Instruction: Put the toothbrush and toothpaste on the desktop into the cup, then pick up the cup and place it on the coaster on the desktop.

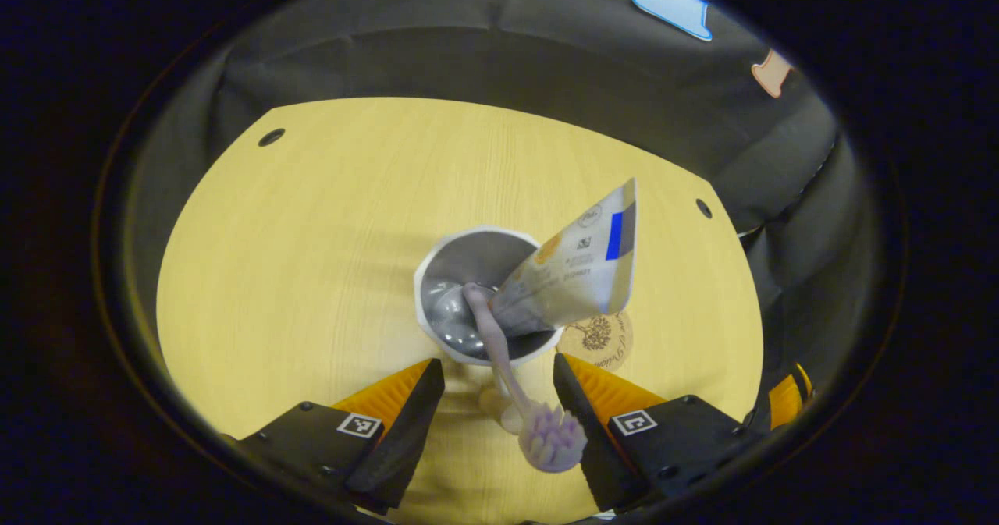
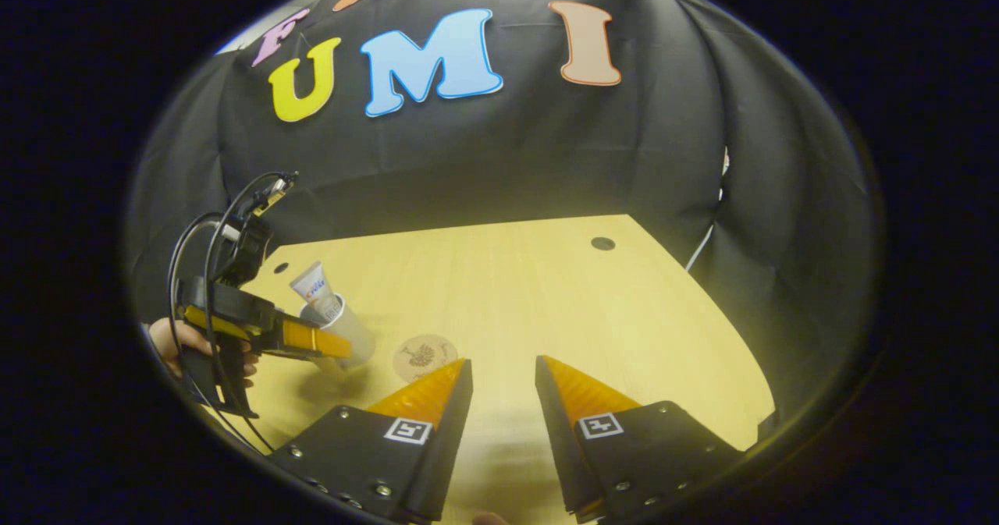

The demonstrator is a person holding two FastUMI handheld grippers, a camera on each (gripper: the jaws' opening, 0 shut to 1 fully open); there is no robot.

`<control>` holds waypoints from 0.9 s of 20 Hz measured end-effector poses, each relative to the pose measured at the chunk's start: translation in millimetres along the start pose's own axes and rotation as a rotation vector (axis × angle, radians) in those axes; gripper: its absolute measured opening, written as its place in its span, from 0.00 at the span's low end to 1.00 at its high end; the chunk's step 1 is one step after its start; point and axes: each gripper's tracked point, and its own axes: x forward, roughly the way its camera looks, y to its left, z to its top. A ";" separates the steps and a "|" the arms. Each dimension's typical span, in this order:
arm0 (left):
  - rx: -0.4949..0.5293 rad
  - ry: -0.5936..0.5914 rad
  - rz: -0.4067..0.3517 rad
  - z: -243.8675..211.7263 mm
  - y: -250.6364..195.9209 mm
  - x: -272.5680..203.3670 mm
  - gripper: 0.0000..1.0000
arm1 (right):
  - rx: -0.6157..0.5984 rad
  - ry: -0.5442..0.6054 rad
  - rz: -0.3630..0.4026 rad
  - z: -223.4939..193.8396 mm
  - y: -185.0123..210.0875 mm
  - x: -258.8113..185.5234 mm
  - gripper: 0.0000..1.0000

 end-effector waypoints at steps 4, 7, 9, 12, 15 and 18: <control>-0.028 0.037 0.028 -3.9 5.4 12.1 0.63 | 0.034 0.018 -0.014 -3.5 -6.1 3.5 0.53; -0.037 0.047 0.042 -5.2 10.3 16.1 0.65 | 0.071 0.028 -0.014 -5.5 -7.9 6.8 0.53; -0.036 0.049 0.057 -2.9 12.9 17.8 0.47 | 0.103 0.034 -0.014 -6.6 -8.3 8.0 0.53; 0.003 0.072 0.083 -9.1 13.3 16.7 0.41 | 0.123 0.047 -0.030 -11.1 -14.4 10.6 0.49; 0.037 0.073 0.099 -6.9 14.0 17.4 0.35 | 0.161 0.058 -0.037 -13.6 -17.8 10.7 0.49; 0.077 0.070 0.112 -8.6 15.9 17.3 0.35 | 0.202 0.062 -0.043 -14.4 -22.3 11.3 0.53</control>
